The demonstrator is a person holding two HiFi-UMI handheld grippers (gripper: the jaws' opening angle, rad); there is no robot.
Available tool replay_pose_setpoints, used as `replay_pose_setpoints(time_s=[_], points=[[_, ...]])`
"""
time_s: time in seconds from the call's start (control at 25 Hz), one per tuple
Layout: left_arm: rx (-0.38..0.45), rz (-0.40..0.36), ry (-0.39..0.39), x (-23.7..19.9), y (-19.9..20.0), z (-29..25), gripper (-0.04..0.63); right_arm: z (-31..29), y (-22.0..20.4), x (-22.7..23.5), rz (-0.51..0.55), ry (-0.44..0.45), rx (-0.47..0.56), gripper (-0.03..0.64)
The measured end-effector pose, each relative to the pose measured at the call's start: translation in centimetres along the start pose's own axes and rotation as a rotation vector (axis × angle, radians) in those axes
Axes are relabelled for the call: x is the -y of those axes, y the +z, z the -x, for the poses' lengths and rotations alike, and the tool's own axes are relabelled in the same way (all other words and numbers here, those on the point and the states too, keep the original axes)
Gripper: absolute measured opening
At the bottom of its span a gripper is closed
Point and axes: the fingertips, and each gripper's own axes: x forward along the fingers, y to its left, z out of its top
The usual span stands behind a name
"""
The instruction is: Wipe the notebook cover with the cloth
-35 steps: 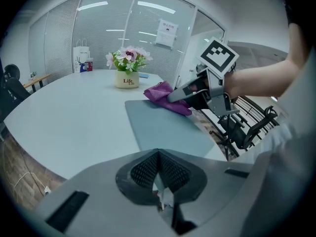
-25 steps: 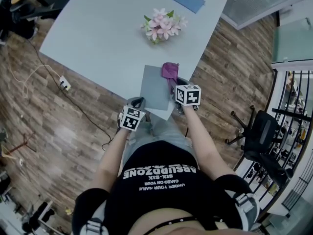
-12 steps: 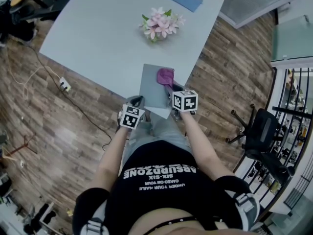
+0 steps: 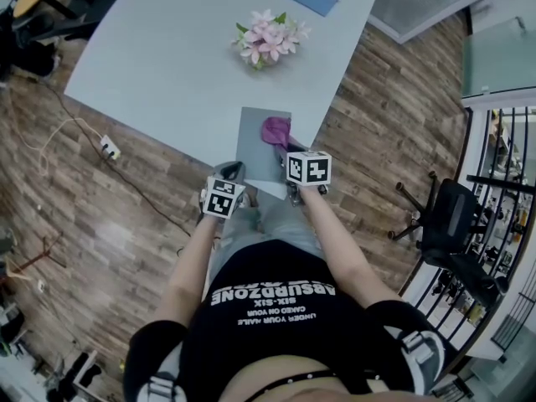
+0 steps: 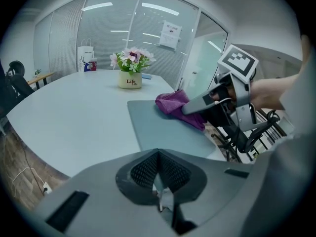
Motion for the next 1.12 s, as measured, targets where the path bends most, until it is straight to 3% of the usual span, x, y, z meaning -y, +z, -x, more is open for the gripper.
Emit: replay_pose_setpoints(time_s=[0.28,0.44,0.64,1.0,1.12], points=[[0.015,0.021,-0.008,-0.1,0.0,0.0,0.014,-1.1,-0.7,-2.6,0.074,-0.017,-0.039,0.075],[0.026,0.035,-0.009,0.0,0.0,0.0,0.014,-2.0,-1.6,-5.5,0.116,0.048,-0.072,0.075],[0.068,0.140,-0.045,-0.3,-0.2,0.0,0.014,-2.9,-2.5,-7.7,0.254,0.035,-0.086,0.075],[0.042,0.151,-0.025,0.4,-2.7,2.0,0.014,-3.1,-3.0,-8.0,0.339,-0.013,-0.075,0.075],[0.034,0.152,-0.018,0.3,-2.8,2.1,0.014,-3.3,-3.4,-9.1,0.346,0.020,-0.082,0.075]])
